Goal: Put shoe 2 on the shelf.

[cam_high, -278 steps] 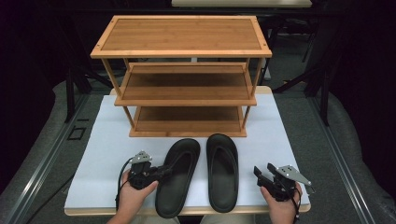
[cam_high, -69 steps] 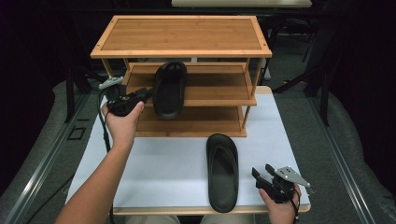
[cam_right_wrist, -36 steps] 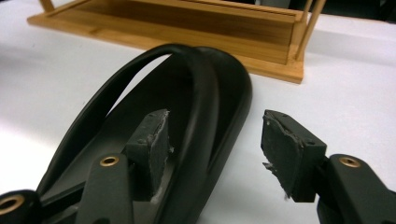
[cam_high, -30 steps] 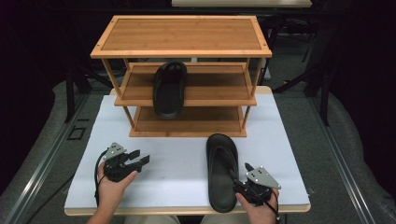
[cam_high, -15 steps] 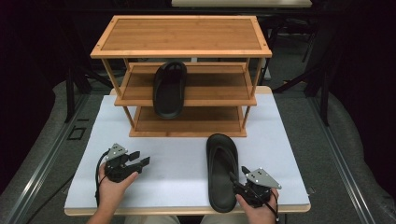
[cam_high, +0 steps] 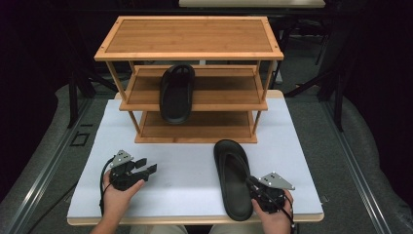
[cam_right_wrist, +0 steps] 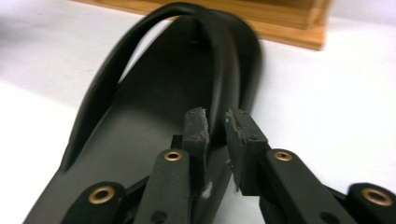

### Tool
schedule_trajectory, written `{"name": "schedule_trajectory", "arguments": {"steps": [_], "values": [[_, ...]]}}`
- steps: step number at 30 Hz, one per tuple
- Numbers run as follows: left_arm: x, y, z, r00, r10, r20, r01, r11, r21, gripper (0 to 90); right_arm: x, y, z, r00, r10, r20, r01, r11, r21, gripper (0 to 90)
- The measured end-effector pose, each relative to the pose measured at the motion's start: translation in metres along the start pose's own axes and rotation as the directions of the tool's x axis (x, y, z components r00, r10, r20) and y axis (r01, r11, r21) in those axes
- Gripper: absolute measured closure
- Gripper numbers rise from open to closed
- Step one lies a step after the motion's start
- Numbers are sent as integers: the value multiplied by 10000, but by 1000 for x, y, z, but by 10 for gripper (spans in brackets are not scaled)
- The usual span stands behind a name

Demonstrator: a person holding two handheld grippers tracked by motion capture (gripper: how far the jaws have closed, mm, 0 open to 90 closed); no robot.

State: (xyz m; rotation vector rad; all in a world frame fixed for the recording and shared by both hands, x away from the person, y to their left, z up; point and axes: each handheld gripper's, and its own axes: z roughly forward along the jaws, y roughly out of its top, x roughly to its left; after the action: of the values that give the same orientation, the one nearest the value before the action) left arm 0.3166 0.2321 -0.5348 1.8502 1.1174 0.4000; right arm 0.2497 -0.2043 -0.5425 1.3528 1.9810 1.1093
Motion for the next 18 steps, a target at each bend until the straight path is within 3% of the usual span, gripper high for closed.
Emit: {"name": "schedule_trajectory", "arguments": {"steps": [1,3,5,6,8,12,14,18], "values": [[0,0,0,10000,5,-8,-5,10000,5,466,-8,1,1,9995,172,263,-172,9999,4,790],[0,0,0,10000,21,-10,-21,10000,54,466,-10,0,1,9993,249,285,-250,9997,21,786],[0,0,0,10000,21,-2,-20,10000,44,466,-13,-1,0,9990,406,-206,-405,9992,22,766],[0,0,0,10000,9,-14,-9,10000,60,466,-10,-2,-1,9990,305,333,-310,9994,147,765],[0,0,0,10000,-61,-6,61,10000,44,466,-7,-5,-1,9997,149,192,-155,9992,357,744],[1,0,0,10000,-82,7,82,9999,91,466,-7,-6,0,9984,189,530,-227,9971,722,750],[1,0,0,10000,-85,12,85,10000,52,466,-10,-6,0,9986,429,314,-451,9963,735,753],[1,0,0,10000,-80,6,80,9999,98,466,-11,-4,0,9988,459,167,-471,9951,872,763]]}}
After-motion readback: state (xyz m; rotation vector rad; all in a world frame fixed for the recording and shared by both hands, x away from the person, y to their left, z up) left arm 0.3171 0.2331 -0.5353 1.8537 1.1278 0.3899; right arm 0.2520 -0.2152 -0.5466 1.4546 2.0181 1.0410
